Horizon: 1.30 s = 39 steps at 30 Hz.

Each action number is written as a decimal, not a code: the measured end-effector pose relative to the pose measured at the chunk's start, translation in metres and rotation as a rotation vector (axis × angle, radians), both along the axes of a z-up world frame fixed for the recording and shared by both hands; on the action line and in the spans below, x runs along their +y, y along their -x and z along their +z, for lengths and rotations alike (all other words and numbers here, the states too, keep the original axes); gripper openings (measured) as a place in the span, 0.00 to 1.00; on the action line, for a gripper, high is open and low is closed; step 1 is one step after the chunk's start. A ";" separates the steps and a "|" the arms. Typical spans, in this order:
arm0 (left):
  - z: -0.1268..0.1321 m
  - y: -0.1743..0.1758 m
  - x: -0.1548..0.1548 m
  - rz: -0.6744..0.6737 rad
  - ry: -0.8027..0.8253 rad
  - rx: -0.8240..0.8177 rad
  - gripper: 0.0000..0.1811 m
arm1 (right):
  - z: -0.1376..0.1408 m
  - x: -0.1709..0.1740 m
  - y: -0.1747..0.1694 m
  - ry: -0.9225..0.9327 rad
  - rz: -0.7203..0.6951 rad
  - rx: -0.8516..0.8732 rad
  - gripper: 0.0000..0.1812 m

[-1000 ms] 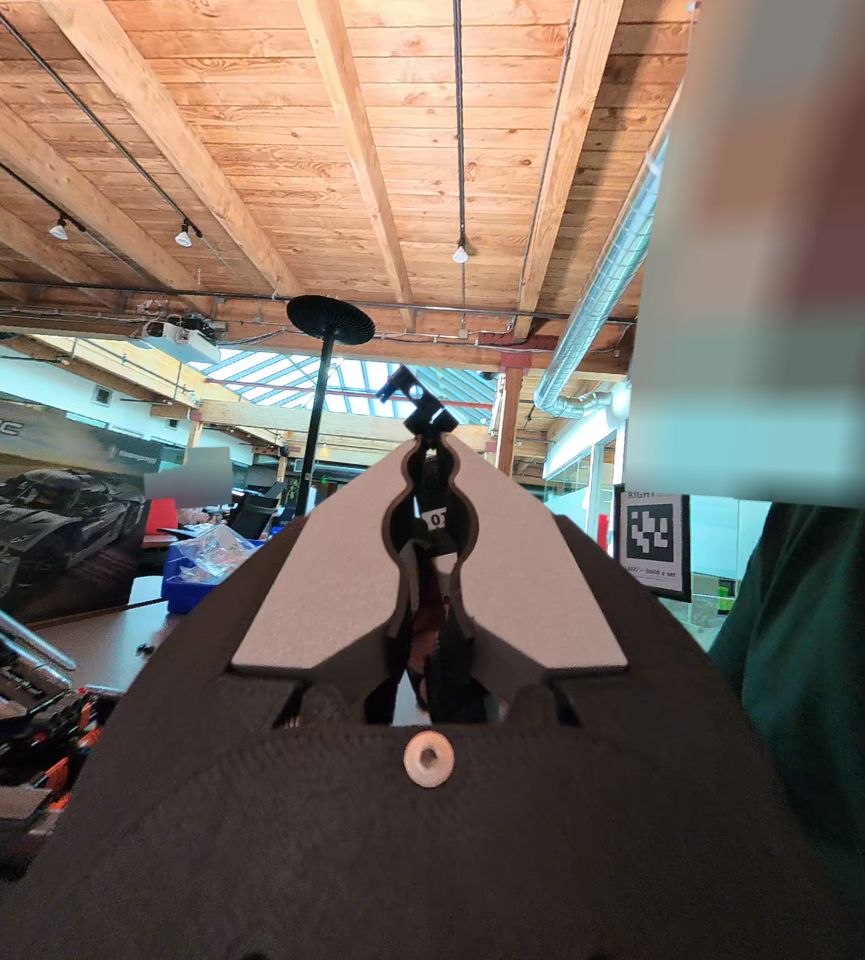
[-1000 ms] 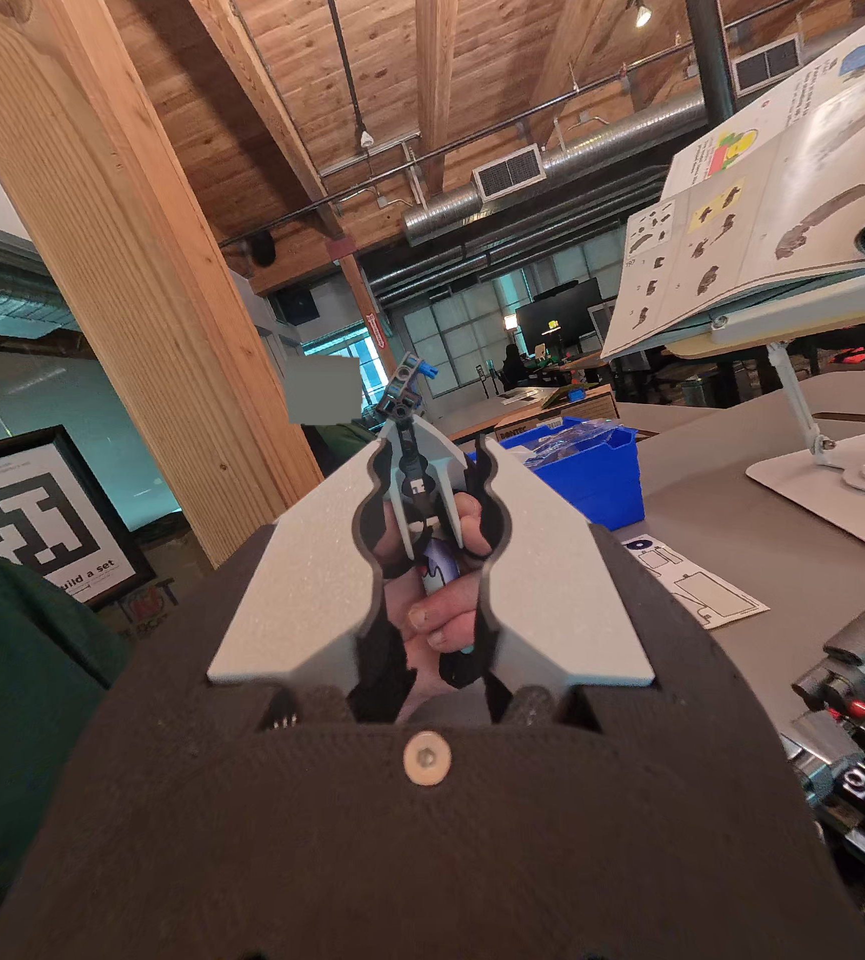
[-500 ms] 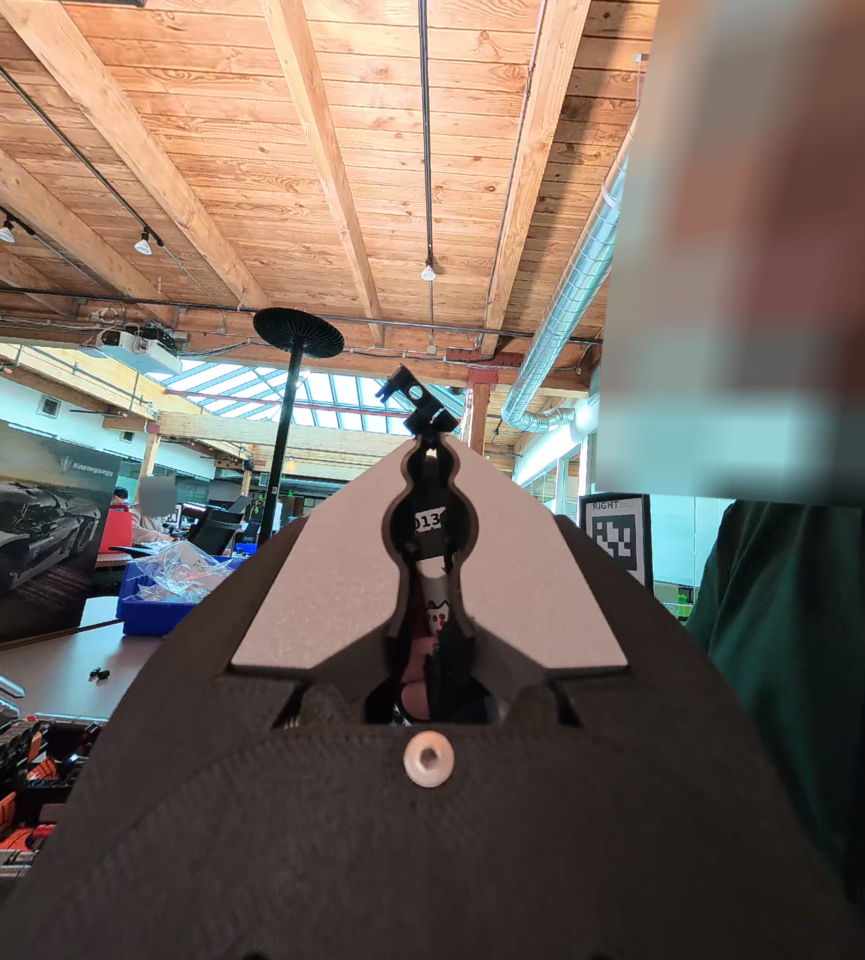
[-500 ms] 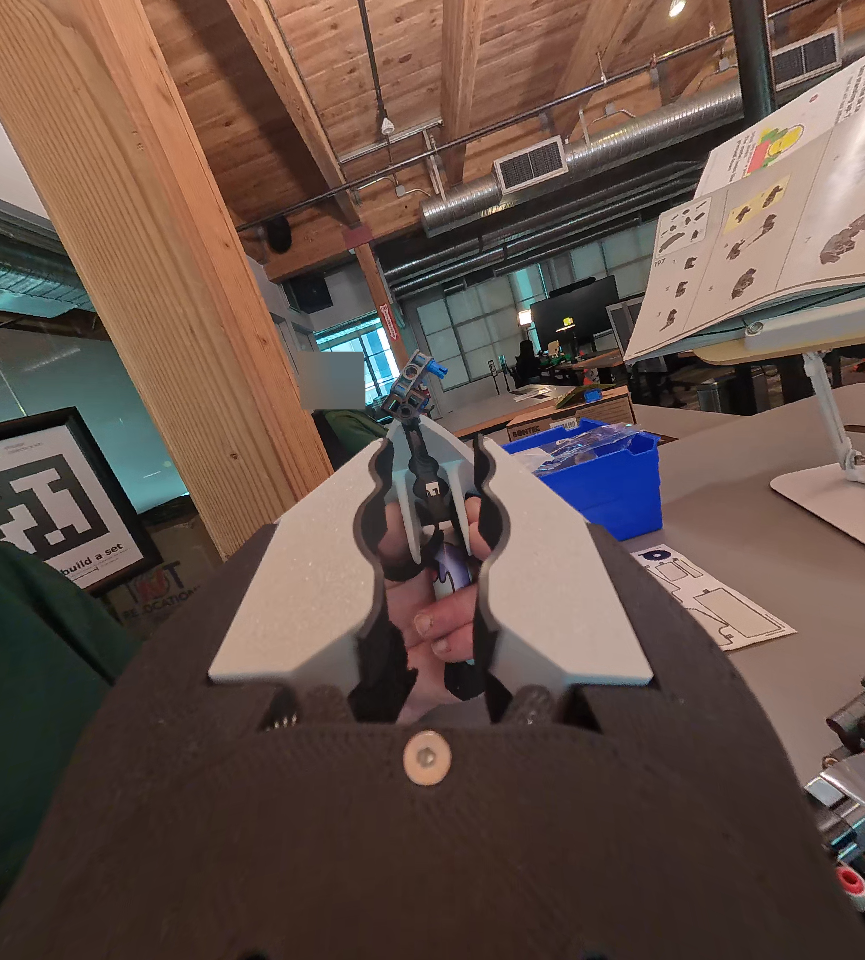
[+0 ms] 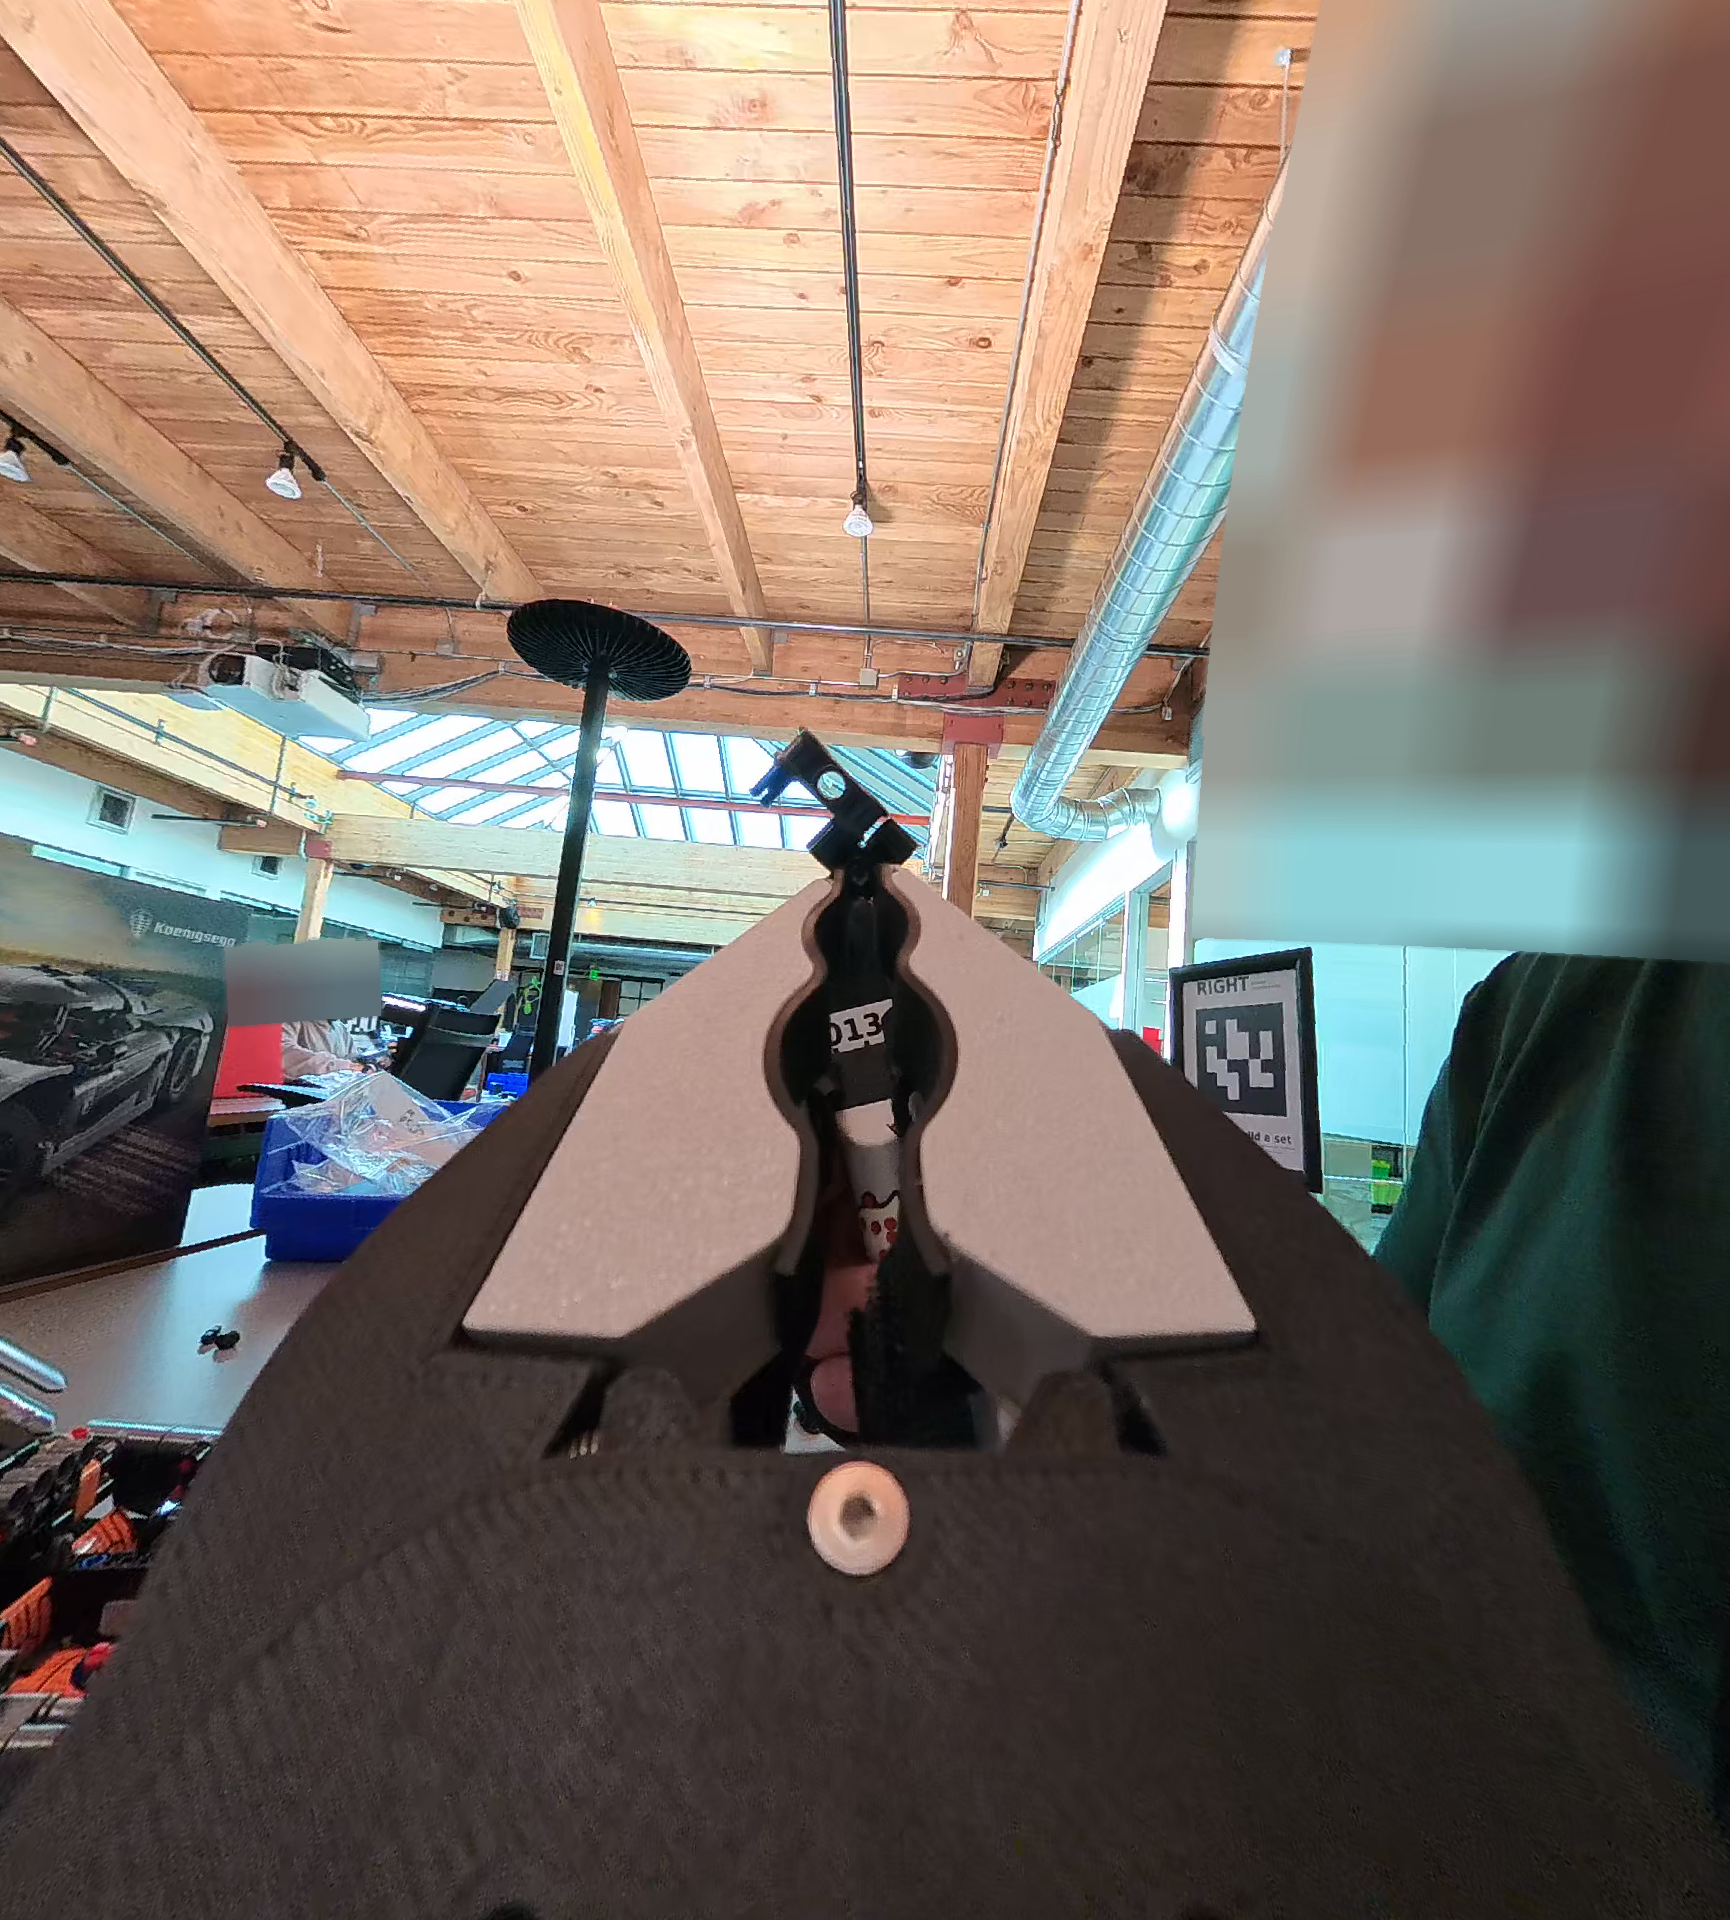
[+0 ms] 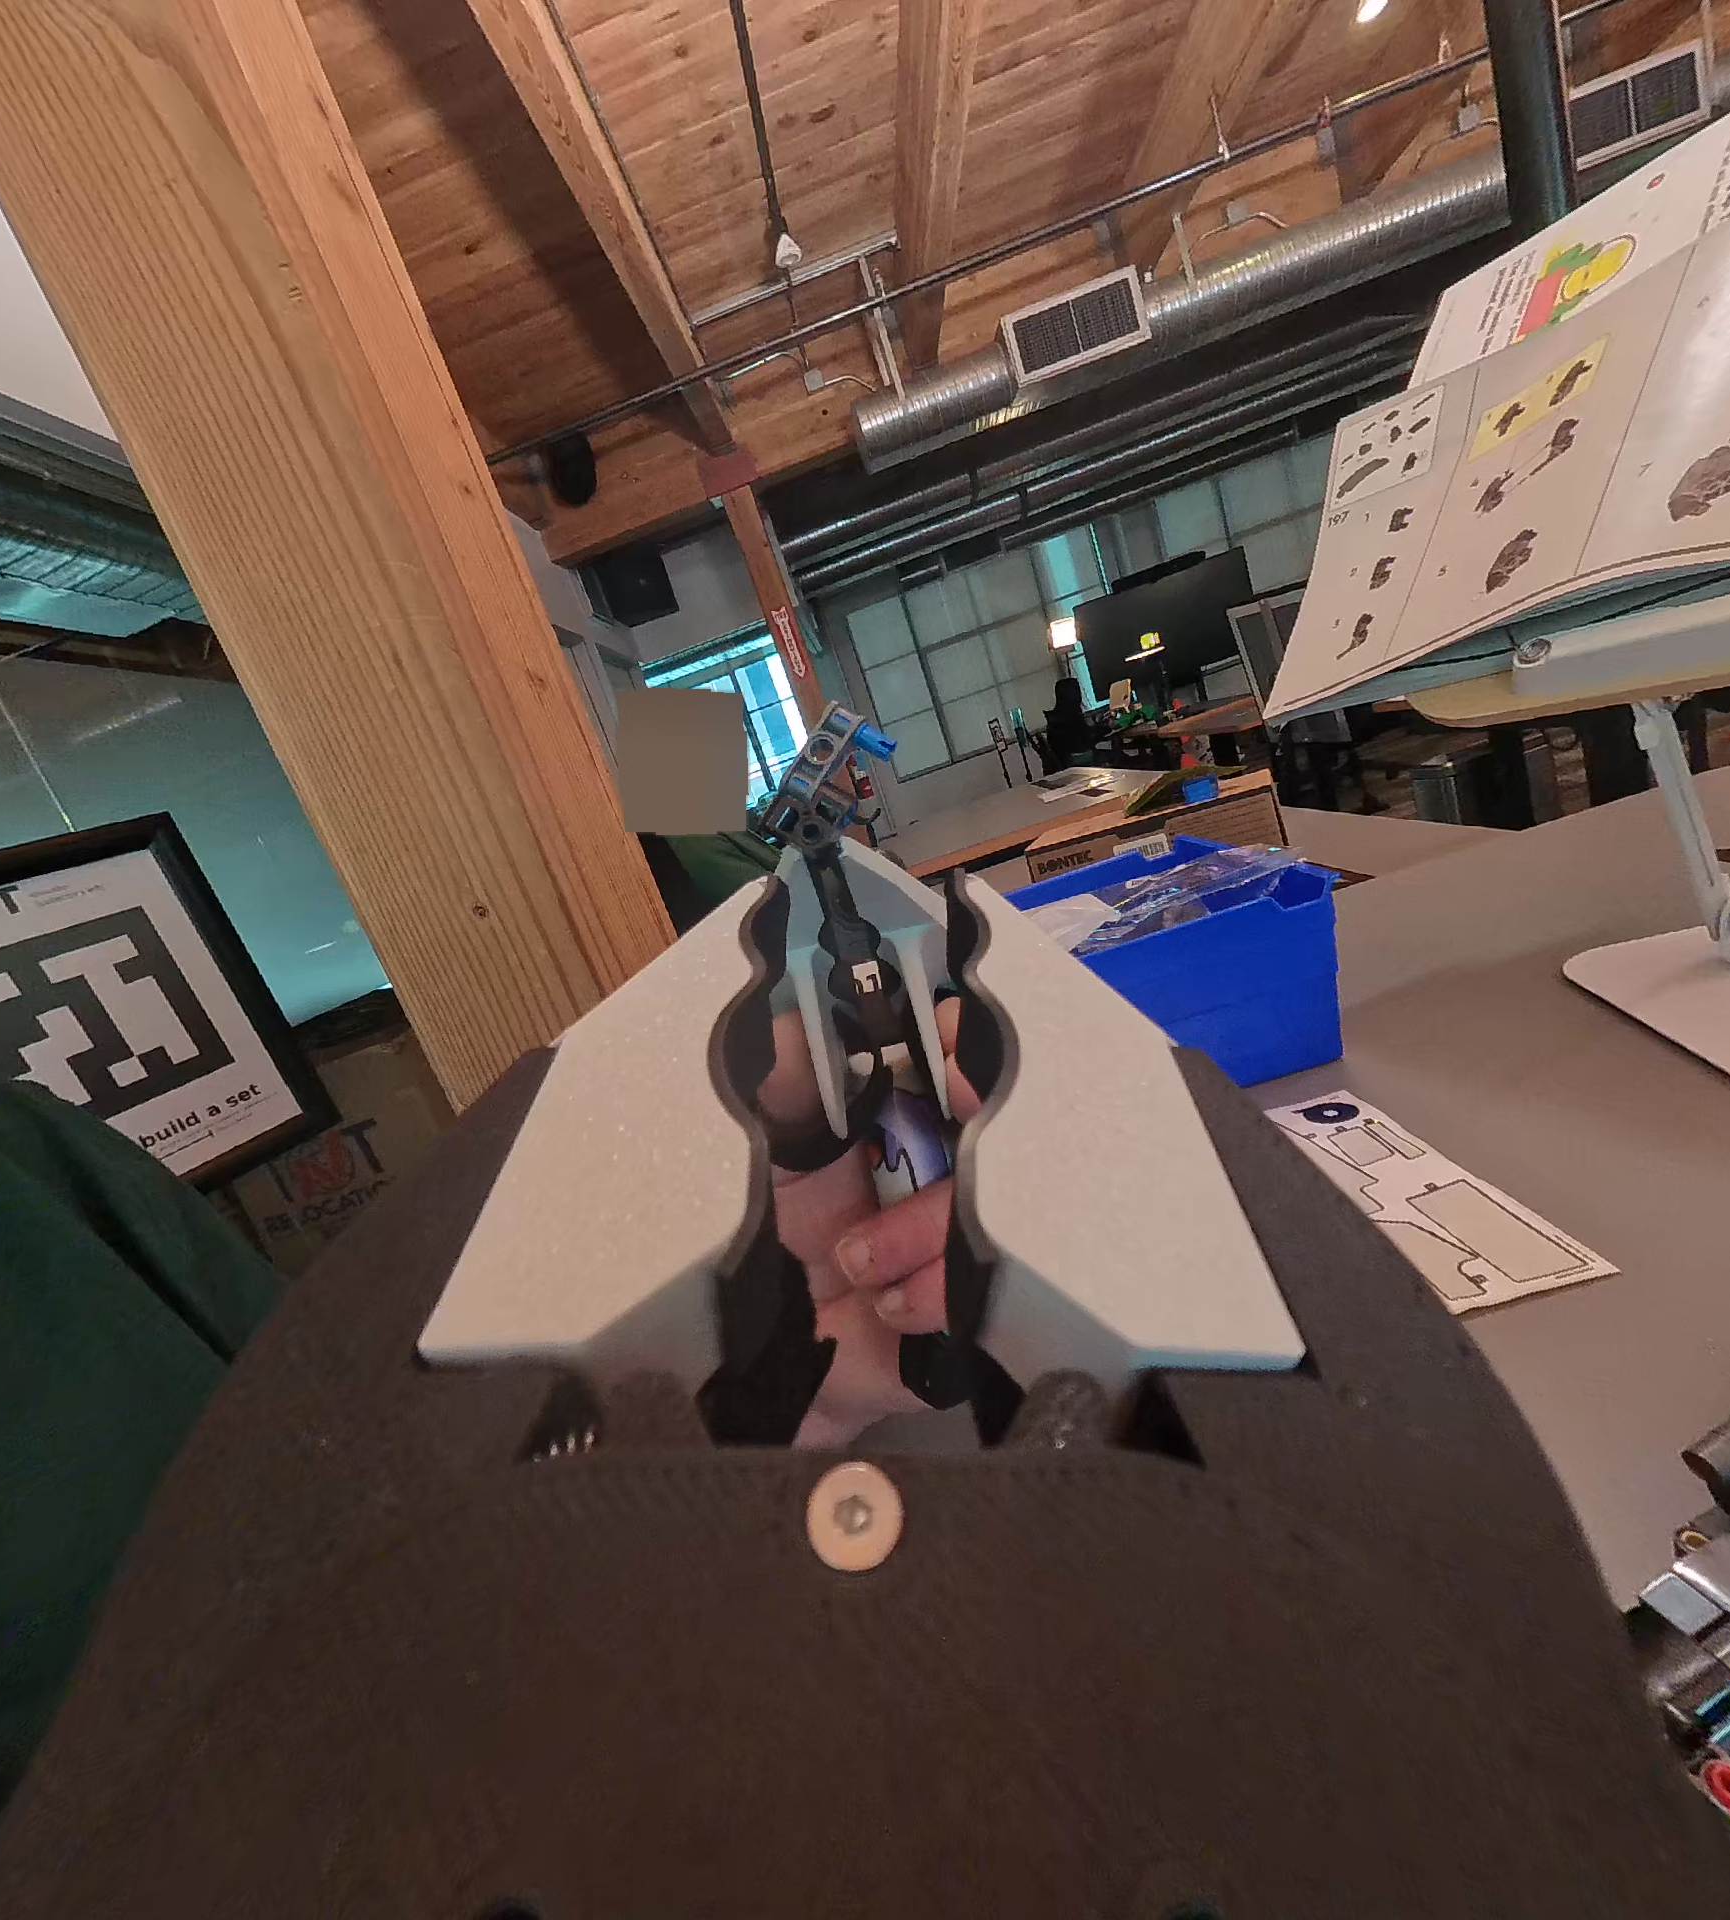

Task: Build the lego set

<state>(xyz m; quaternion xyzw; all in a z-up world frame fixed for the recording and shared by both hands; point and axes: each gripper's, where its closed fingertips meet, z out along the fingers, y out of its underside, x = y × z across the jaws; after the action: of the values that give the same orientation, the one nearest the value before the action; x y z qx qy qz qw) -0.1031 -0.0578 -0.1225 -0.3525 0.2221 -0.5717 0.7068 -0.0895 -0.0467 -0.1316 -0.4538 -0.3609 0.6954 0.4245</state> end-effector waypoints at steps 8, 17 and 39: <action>-0.003 -0.005 0.004 0.051 0.005 0.045 0.01 | -0.001 0.000 0.000 0.003 0.001 0.001 0.16; -0.023 -0.020 0.031 0.422 0.013 0.319 0.01 | -0.004 0.018 -0.008 0.001 -0.107 -0.015 0.18; -0.049 -0.052 0.054 0.980 -0.168 0.799 0.02 | -0.031 0.046 -0.020 -0.055 -0.253 -0.165 0.03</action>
<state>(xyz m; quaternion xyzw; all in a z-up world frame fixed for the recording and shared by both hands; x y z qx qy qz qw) -0.0515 -0.0037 -0.1719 -0.5424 0.3257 0.0128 0.7743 -0.0691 -0.0003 -0.1625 -0.5395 -0.3534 0.5864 0.4901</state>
